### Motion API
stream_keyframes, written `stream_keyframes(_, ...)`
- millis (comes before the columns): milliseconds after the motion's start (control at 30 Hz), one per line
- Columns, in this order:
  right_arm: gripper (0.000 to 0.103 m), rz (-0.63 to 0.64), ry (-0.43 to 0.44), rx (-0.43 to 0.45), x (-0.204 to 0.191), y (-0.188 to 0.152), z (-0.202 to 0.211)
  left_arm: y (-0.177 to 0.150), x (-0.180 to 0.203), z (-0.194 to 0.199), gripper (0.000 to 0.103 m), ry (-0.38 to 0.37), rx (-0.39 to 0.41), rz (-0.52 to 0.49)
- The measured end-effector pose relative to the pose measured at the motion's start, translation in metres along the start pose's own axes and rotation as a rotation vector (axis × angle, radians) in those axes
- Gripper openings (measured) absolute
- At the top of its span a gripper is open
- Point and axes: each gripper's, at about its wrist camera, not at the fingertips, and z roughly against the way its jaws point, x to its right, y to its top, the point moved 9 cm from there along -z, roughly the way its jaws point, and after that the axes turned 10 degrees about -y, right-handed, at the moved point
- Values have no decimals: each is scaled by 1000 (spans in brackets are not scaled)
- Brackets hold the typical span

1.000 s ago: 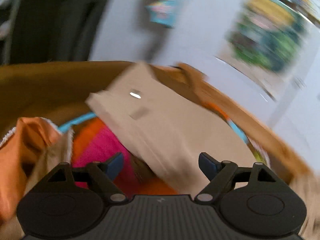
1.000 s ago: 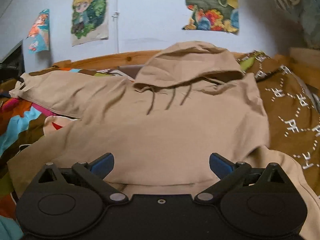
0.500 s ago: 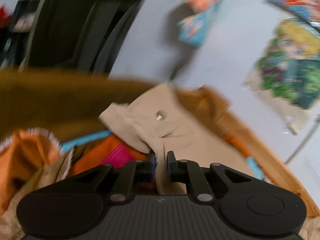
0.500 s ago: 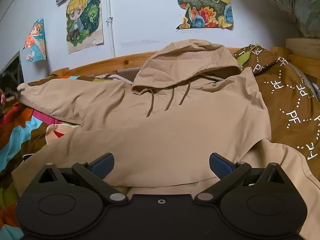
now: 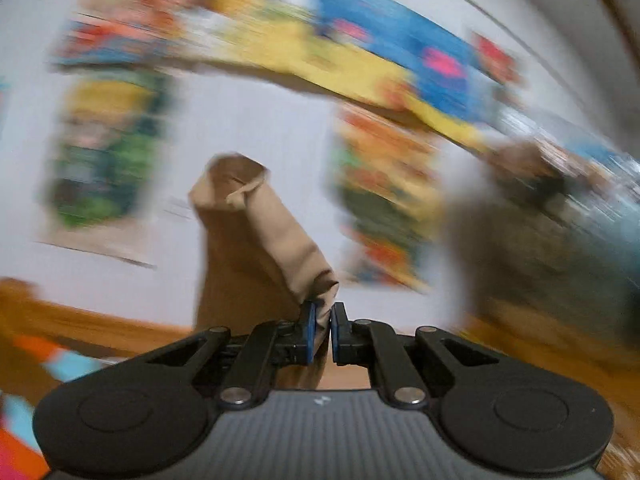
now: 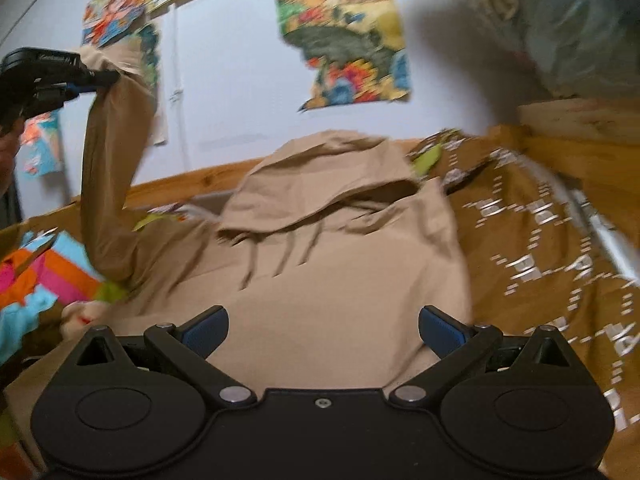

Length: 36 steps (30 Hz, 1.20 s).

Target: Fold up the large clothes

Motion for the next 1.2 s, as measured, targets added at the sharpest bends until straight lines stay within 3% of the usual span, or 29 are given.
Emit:
stream_keyframes(100,101,-4,-84,33,25,6,-1,-51,53,-32,9,-174,-158,0)
stream_keyframes(133,101,-7,-108,42,32,7,-2,-71,65,-39,19,-213,-209,2)
stream_keyframes(167,101,-11,-137,49,41,8,-3,-91,76,-45,46,-253,-260,3)
stream_keyframes(233,101,-26,-178,48,55,8,-6,-129,96,-45,77,-304,-343,4)
stream_keyframes(367,101,-82,-174,22,67,3,-12,-173,101,-32,79,-338,-460,-36)
stream_keyframes(433,100,-72,-139,8,58,-3,-15,-181,84,-17,79,-289,-469,-43)
stream_keyframes(567,88,-51,-37,-58,30,-24,-25,-182,11,-18,79,-14,-481,-56)
stream_keyframes(633,77,-36,-11,-86,20,-31,-35,-186,-40,-23,78,153,-497,-12)
stream_keyframes(767,71,17,14,-105,5,-30,-68,-199,-121,-36,73,333,-528,124)
stream_keyframes(867,70,96,-41,-173,3,-34,-94,-215,-163,-41,73,395,-543,262)
stream_keyframes(1000,69,112,-109,-302,4,-51,-123,-233,-186,-57,73,400,-568,384)
stream_keyframes(1067,48,106,-113,-319,1,-56,-127,-237,-189,-62,73,395,-571,402)
stream_keyframes(1100,17,101,-115,-328,1,-56,-126,-238,-190,-64,73,391,-568,406)
stream_keyframes(1200,8,47,-113,-311,6,-46,-109,-242,-192,-67,69,394,-572,412)
